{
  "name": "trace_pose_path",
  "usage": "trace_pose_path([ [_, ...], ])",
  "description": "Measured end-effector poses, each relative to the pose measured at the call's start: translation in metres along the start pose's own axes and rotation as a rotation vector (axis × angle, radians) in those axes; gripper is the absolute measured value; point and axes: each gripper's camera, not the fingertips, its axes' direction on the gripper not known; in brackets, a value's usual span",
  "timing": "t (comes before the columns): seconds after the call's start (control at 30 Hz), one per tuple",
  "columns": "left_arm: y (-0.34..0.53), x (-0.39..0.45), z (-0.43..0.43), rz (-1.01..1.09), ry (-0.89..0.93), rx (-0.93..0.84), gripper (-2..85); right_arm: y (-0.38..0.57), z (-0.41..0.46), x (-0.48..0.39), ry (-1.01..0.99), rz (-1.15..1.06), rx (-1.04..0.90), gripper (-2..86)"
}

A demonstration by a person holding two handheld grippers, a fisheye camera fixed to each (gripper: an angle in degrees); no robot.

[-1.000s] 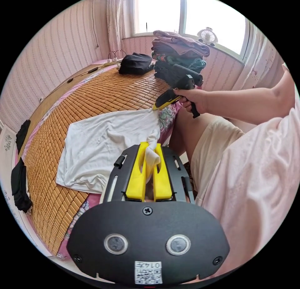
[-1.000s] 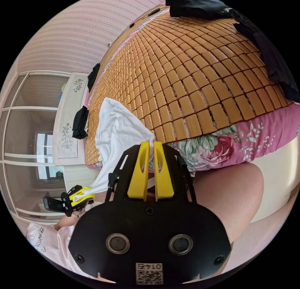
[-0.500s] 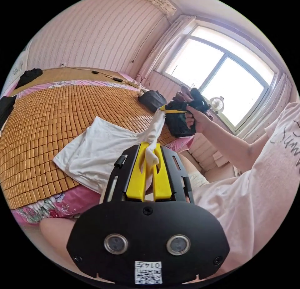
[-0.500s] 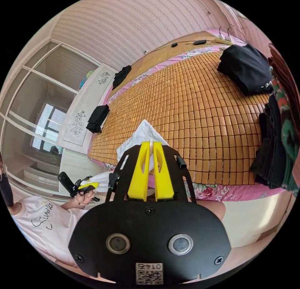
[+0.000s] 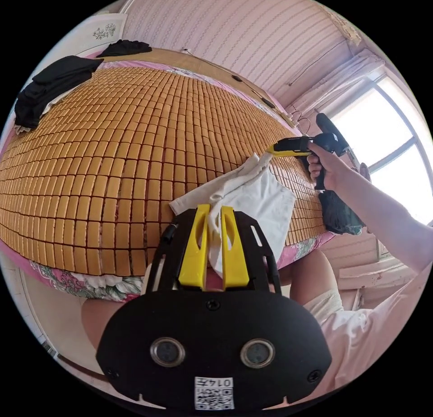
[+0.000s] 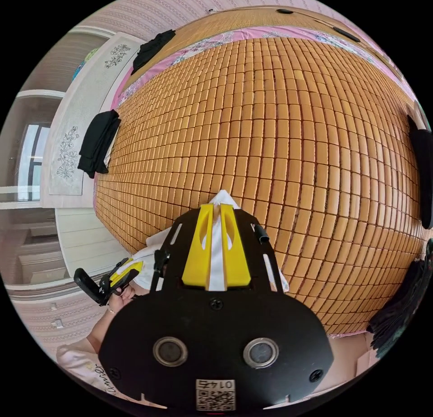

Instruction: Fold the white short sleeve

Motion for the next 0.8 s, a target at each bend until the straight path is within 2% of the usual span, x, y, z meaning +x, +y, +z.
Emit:
trace_pose_path([
  [0.13, -0.012, -0.022, -0.016, -0.008, -0.065, 0.037, 5.5, -0.002, -0.037, 0.004, -0.058, -0.059, 0.107, 8.6],
  [0.2, -0.016, -0.027, -0.023, 0.013, -0.1, 0.045, 5.6, 0.001, -0.048, 0.0, -0.022, -0.132, 0.122, 9.0],
  [0.33, -0.024, -0.016, -0.015, 0.211, -0.105, -0.02, 8.1, 0.01, -0.039, -0.014, 0.164, -0.332, 0.025, 13.0],
  [0.43, -0.034, 0.003, -0.001, 0.334, -0.105, -0.036, 11.4, 0.014, -0.021, -0.022, 0.21, -0.425, -0.076, 17.6],
  [0.5, -0.041, 0.011, 0.012, 0.381, -0.145, -0.067, 12.3, 0.019, -0.014, -0.026, 0.242, -0.453, -0.1, 17.5],
  [0.6, -0.056, 0.015, 0.041, 0.378, -0.164, -0.187, 11.7, 0.029, -0.016, -0.031, 0.319, -0.467, -0.092, 15.2],
  [0.67, -0.059, 0.024, 0.046, 0.405, -0.194, -0.192, 9.0, 0.039, -0.019, -0.03, 0.346, -0.471, -0.084, 13.7],
  [0.7, -0.061, 0.026, 0.046, 0.409, -0.189, -0.195, 7.7, 0.046, -0.025, -0.027, 0.356, -0.467, -0.077, 9.9],
  [0.73, -0.062, 0.03, 0.046, 0.431, -0.139, -0.222, 5.7, 0.056, -0.034, -0.024, 0.279, -0.498, -0.075, 3.4],
  [0.8, -0.062, 0.033, 0.045, 0.411, -0.141, -0.222, 4.1, 0.072, -0.048, -0.013, 0.261, -0.49, -0.049, 2.3],
])
